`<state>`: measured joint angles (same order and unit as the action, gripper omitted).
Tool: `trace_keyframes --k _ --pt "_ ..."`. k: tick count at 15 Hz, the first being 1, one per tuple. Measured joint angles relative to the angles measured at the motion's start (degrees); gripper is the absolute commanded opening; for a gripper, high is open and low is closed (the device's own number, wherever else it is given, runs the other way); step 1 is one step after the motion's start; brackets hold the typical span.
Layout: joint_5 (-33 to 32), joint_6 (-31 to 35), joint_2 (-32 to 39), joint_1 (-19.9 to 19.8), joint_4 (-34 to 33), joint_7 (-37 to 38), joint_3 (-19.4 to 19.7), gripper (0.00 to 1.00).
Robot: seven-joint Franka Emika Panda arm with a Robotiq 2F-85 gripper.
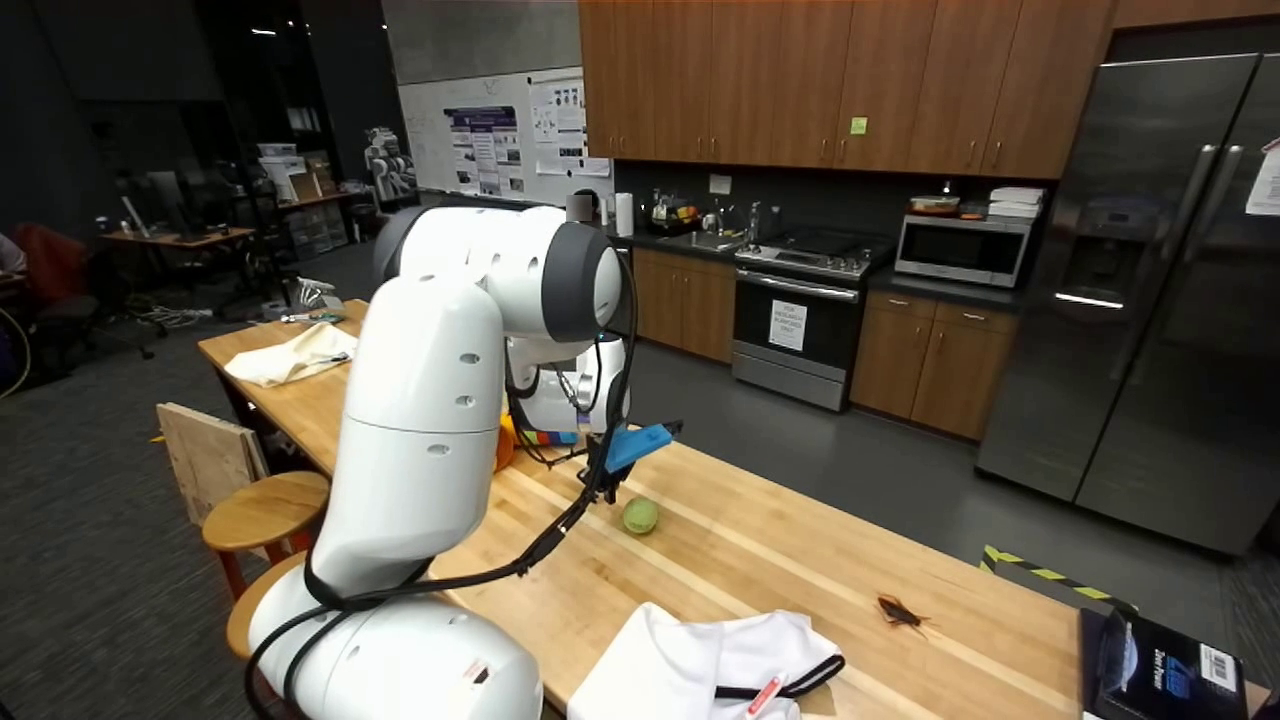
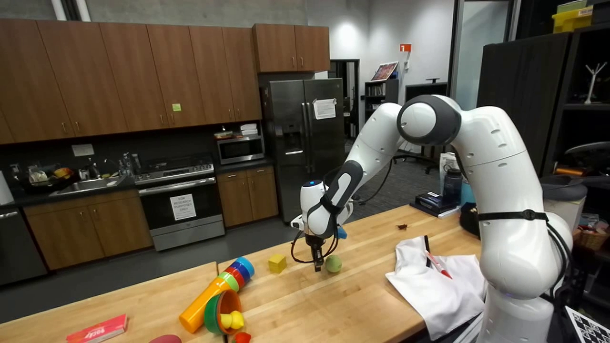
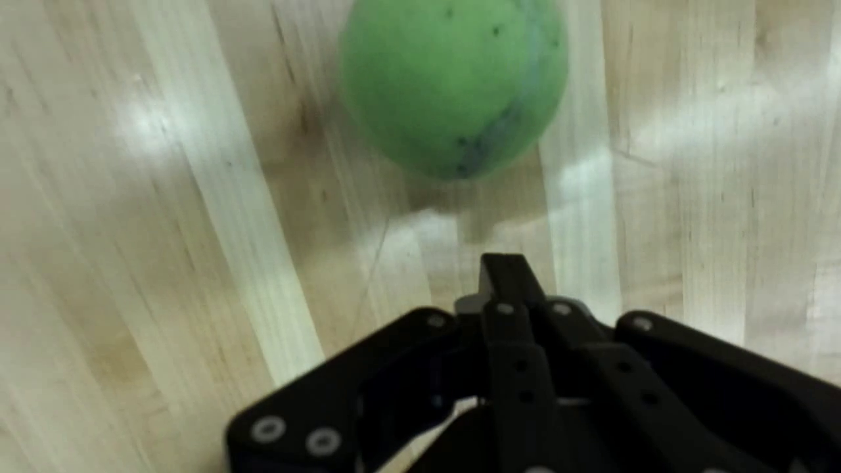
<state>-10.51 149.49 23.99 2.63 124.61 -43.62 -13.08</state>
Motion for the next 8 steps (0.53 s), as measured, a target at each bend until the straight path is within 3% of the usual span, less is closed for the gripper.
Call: trace_keyframes --k 8 --pt "-7.7 0.9 -3.8 1.3 5.7 11.1 6.2 0.0"
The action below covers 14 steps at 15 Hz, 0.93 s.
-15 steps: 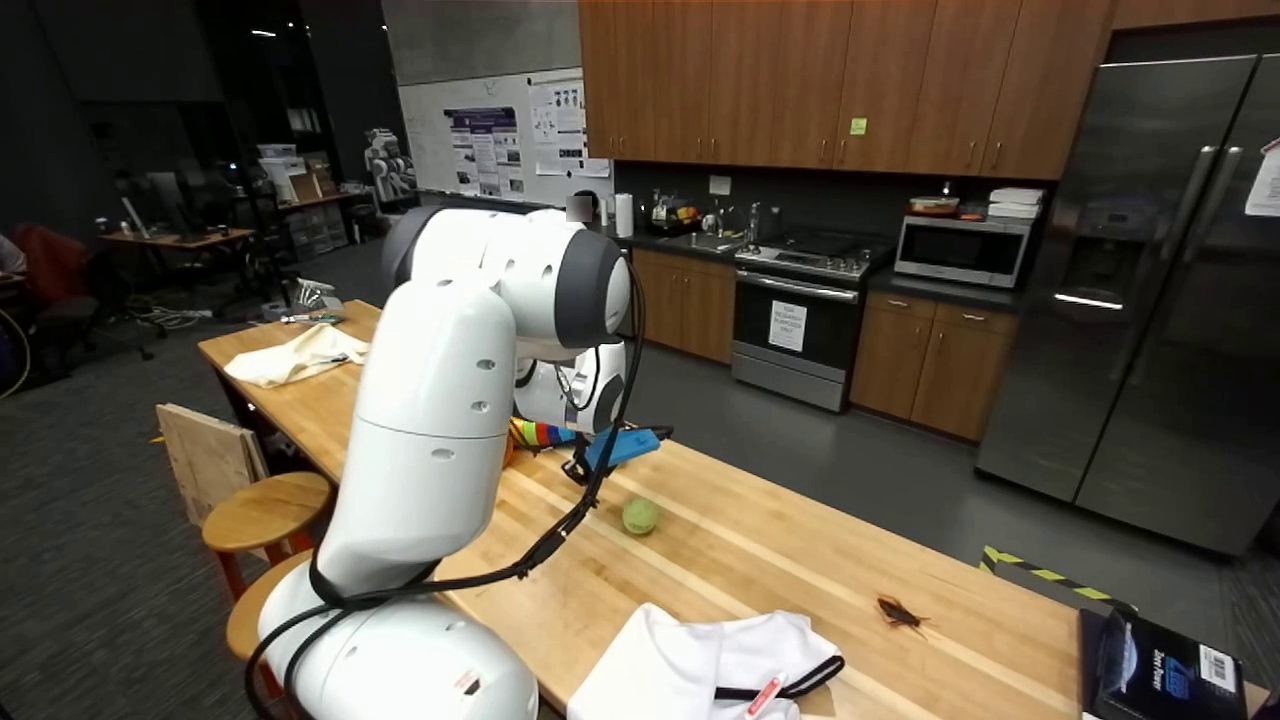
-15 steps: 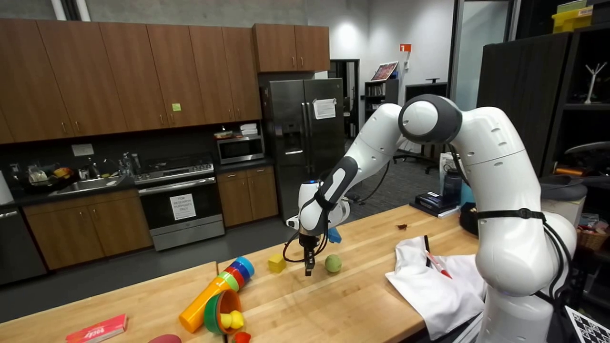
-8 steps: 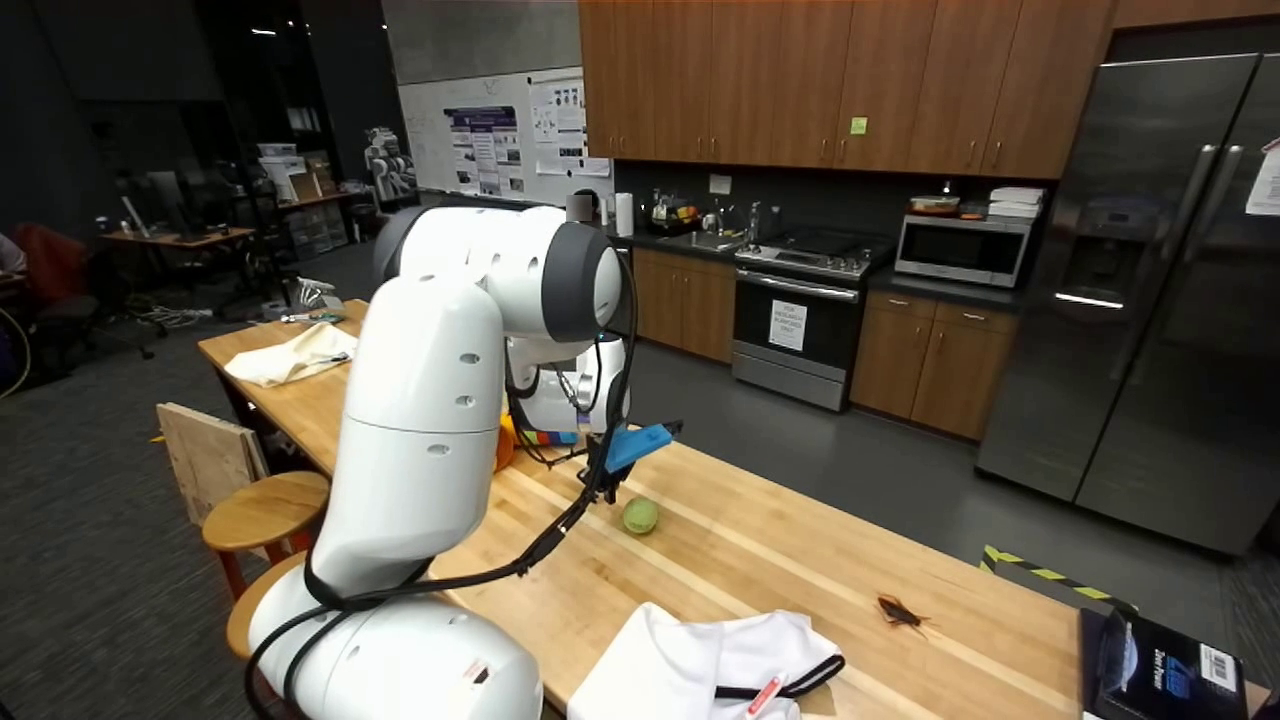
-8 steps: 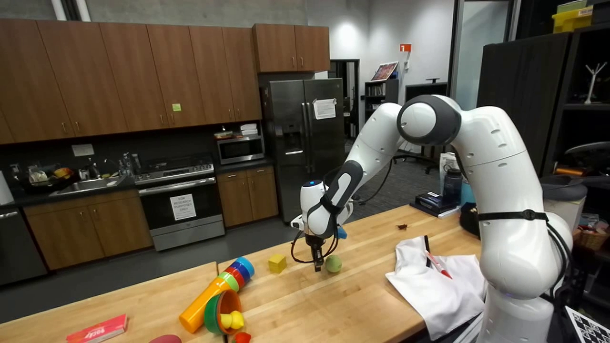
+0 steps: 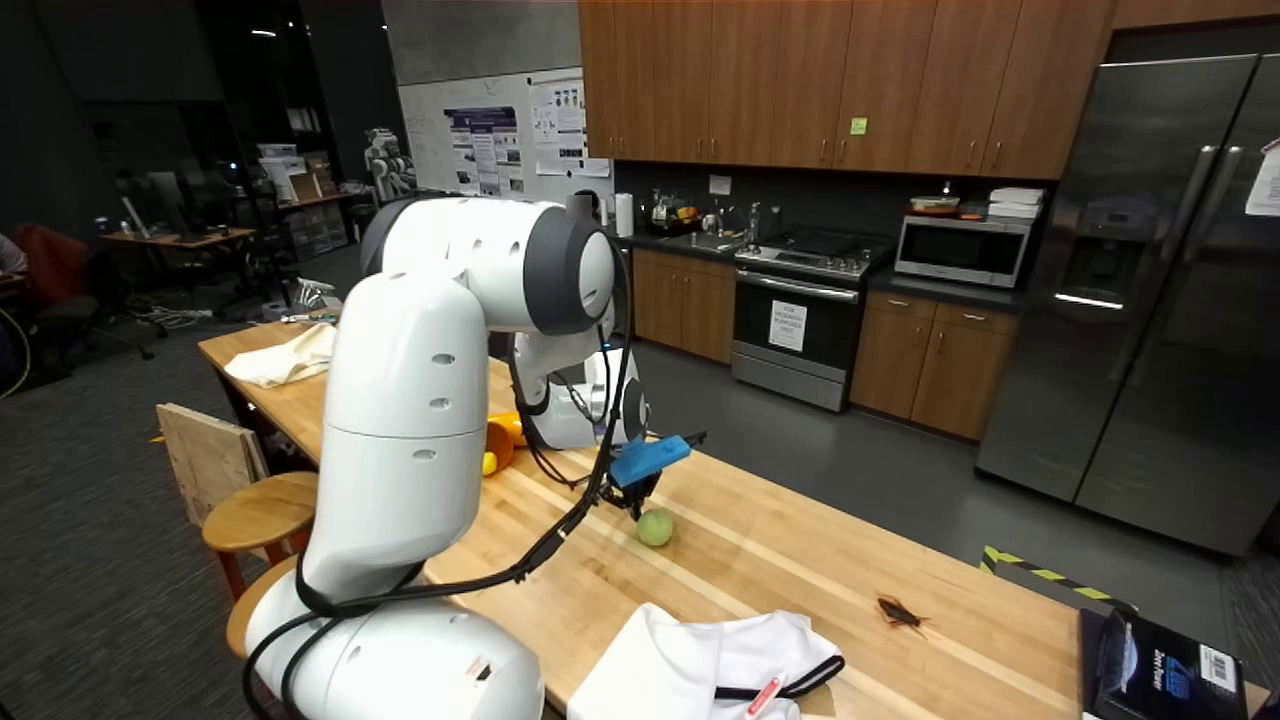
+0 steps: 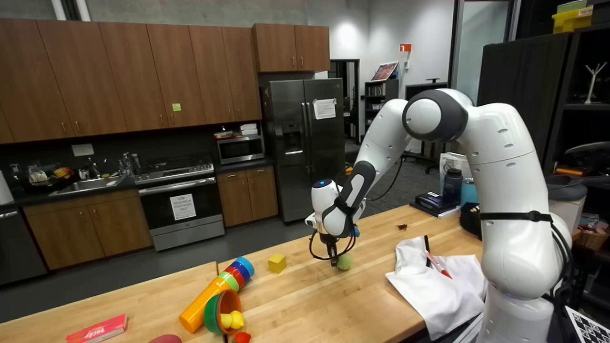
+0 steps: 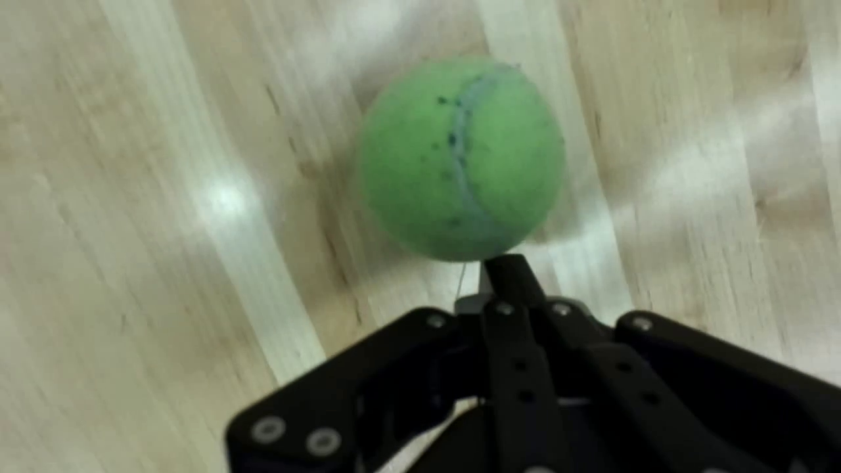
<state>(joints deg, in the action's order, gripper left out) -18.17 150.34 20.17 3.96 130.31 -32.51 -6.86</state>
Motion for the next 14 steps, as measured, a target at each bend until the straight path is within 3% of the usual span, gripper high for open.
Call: trace_keyframes --k 8,14 --pt "-0.8 2.0 -10.7 -1.2 14.6 14.2 4.8 0.0" --pt "-2.8 2.4 -12.3 0.0 13.6 15.0 3.6 0.0"
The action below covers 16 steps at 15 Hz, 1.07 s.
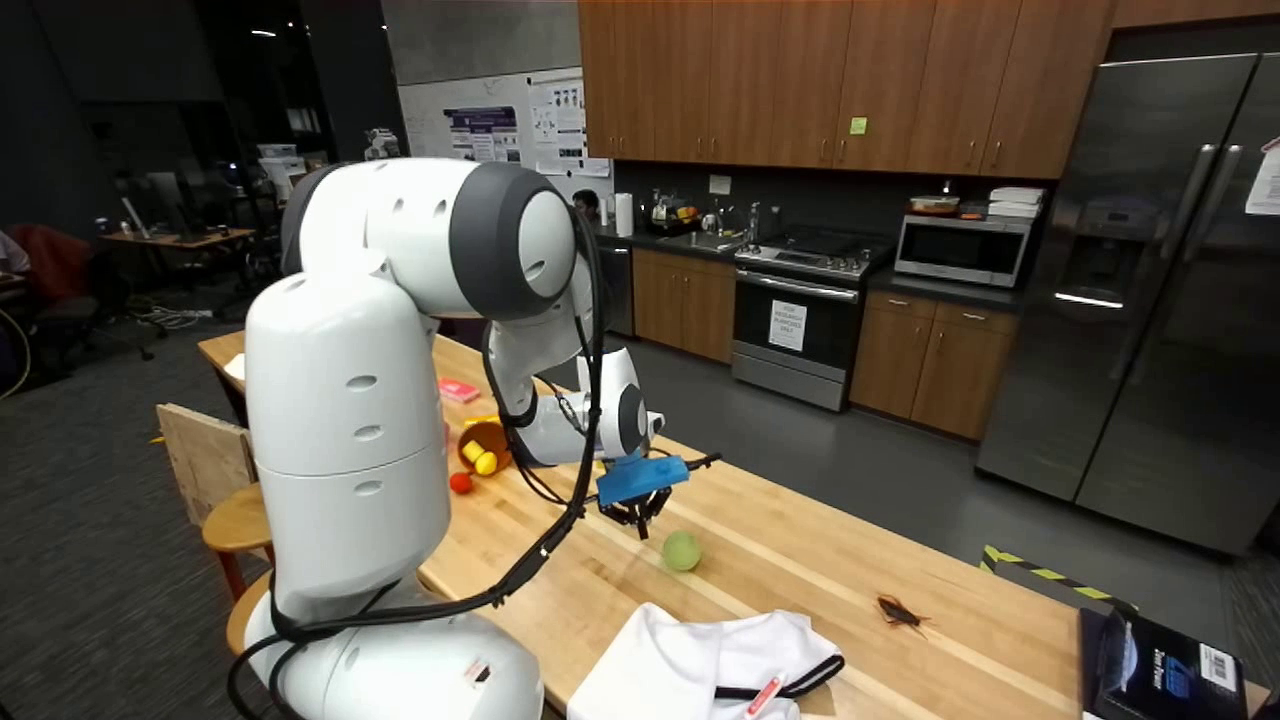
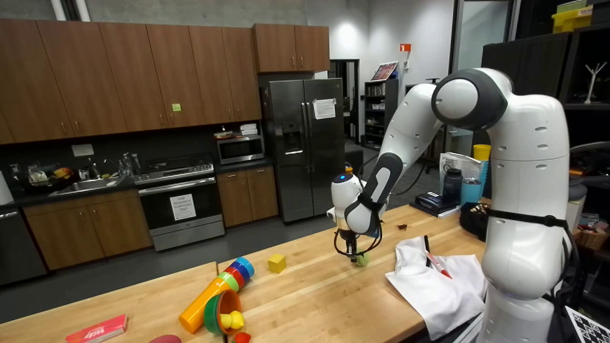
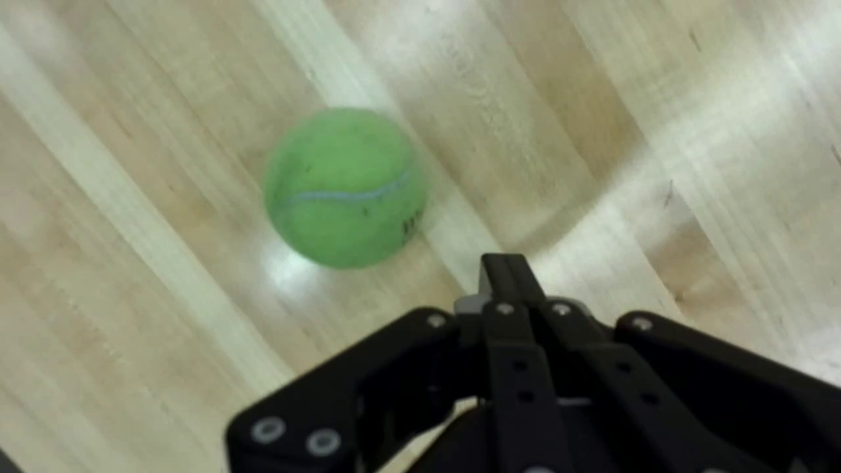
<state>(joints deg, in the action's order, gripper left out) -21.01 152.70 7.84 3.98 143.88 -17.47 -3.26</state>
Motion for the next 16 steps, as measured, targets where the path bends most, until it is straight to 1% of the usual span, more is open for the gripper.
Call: trace_keyframes --k 4,7,9,13,16 --pt "-5.6 2.3 0.4 1.5 -4.0 0.6 -0.3 0.0" --pt "-10.5 0.7 2.4 1.6 -7.5 0.7 0.0 0.0" --pt "-11.0 -1.0 4.9 1.6 -9.9 0.5 0.1 0.0" --pt "-10.2 -2.5 10.5 1.5 -14.1 -0.6 0.0 0.0" --pt "-9.8 -3.5 13.4 1.5 -15.9 -0.7 0.0 0.0"
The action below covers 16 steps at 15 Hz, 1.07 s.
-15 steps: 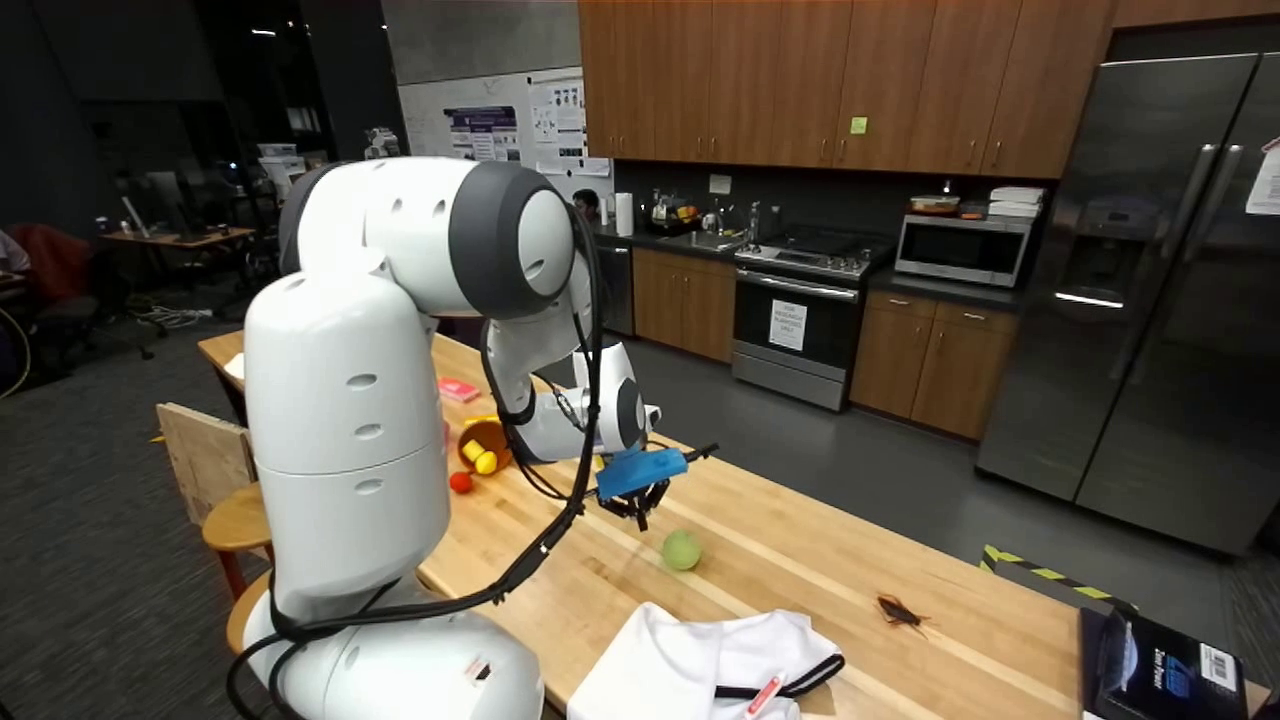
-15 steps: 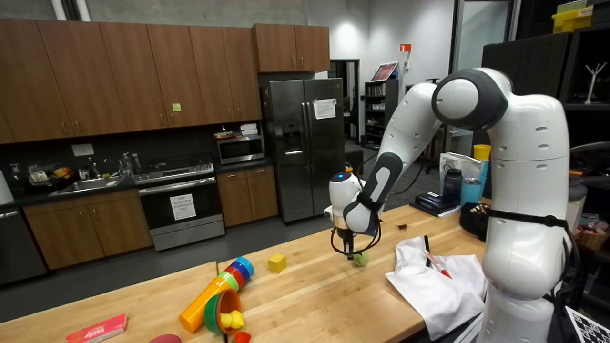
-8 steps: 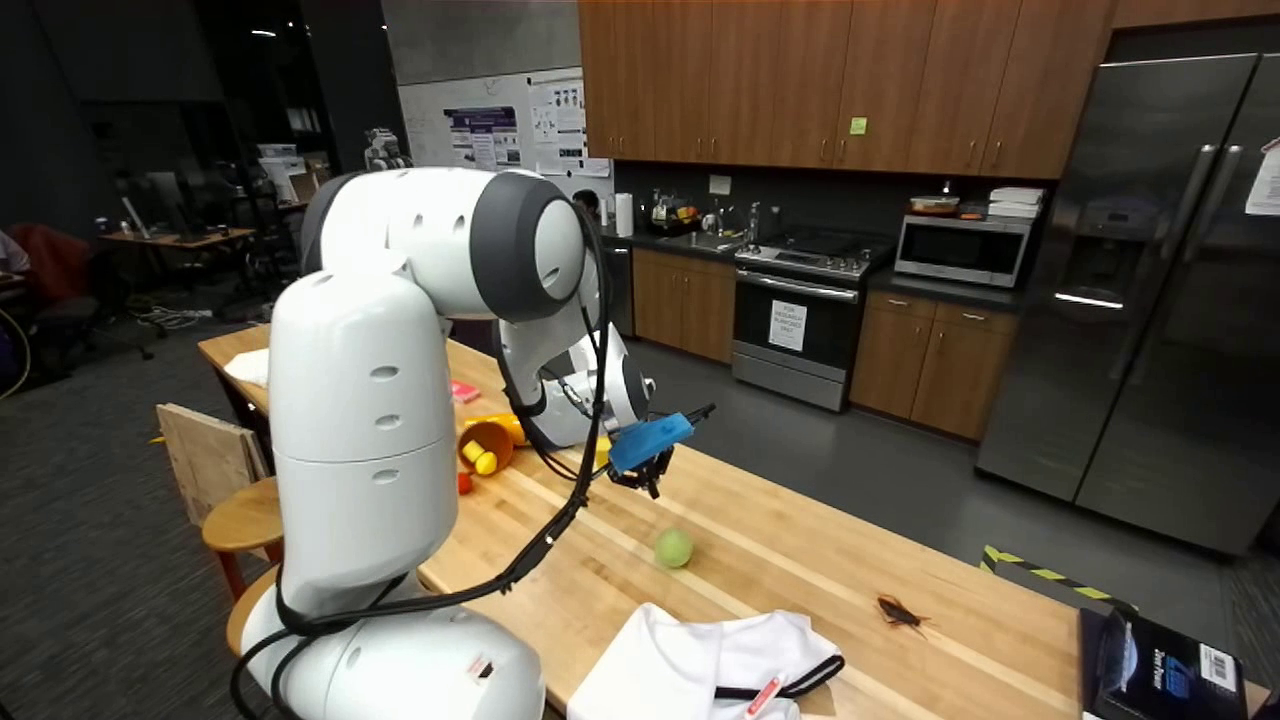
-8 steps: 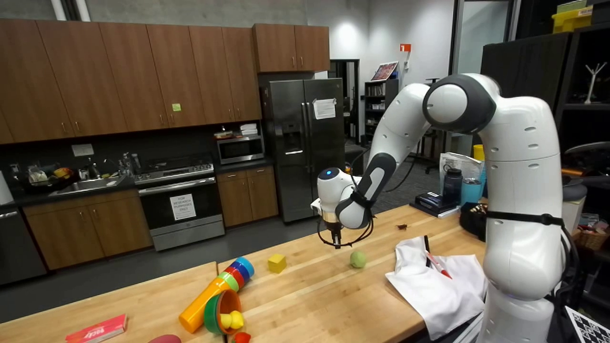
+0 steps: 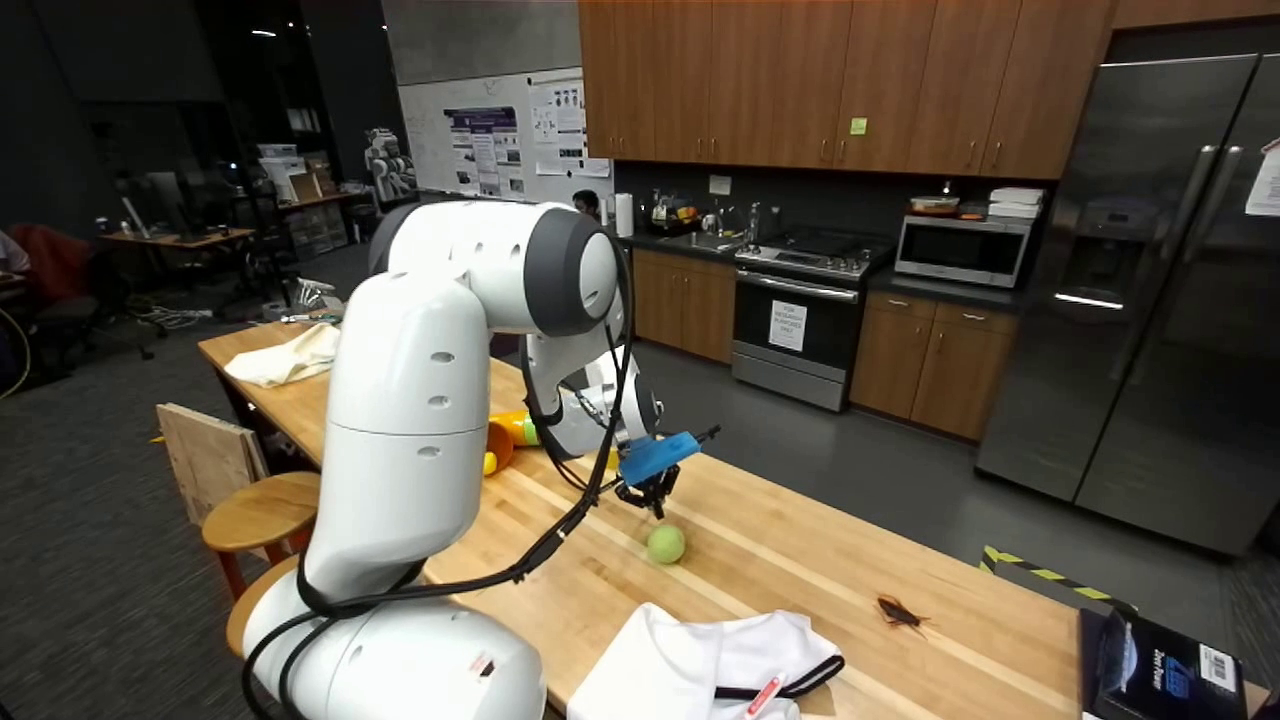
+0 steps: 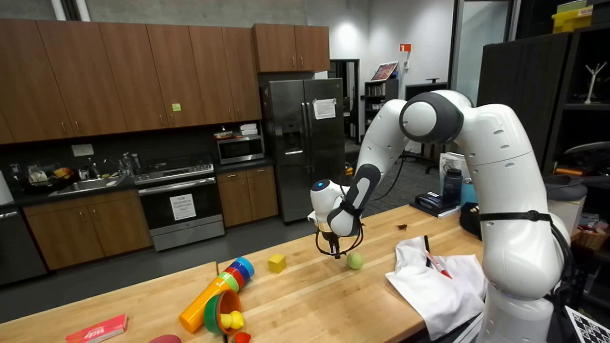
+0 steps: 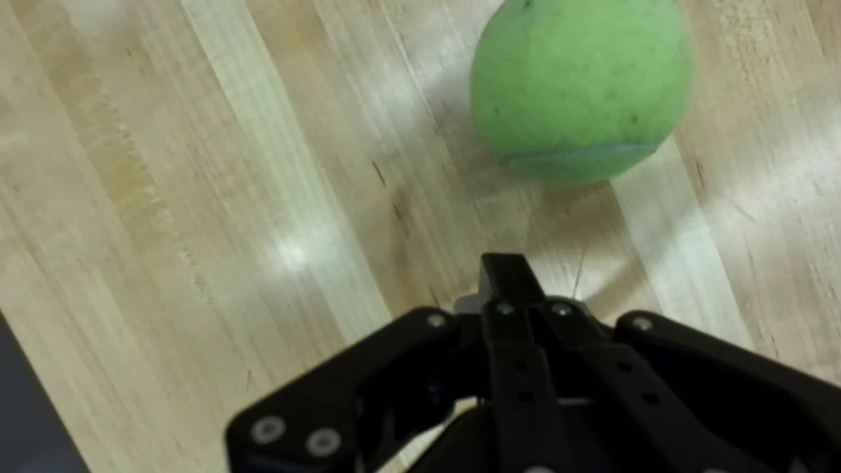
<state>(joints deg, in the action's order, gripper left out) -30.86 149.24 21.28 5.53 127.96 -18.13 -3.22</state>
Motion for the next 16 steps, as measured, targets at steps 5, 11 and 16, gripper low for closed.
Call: trace_keyframes --k 5,11,16 --pt "-1.3 -1.7 -1.6 0.6 3.3 4.6 1.9 0.0" --pt "1.1 -3.4 -13.1 -1.2 19.4 15.9 4.8 0.0" --pt "5.9 -3.3 -16.9 -2.4 23.2 14.9 3.9 0.0"
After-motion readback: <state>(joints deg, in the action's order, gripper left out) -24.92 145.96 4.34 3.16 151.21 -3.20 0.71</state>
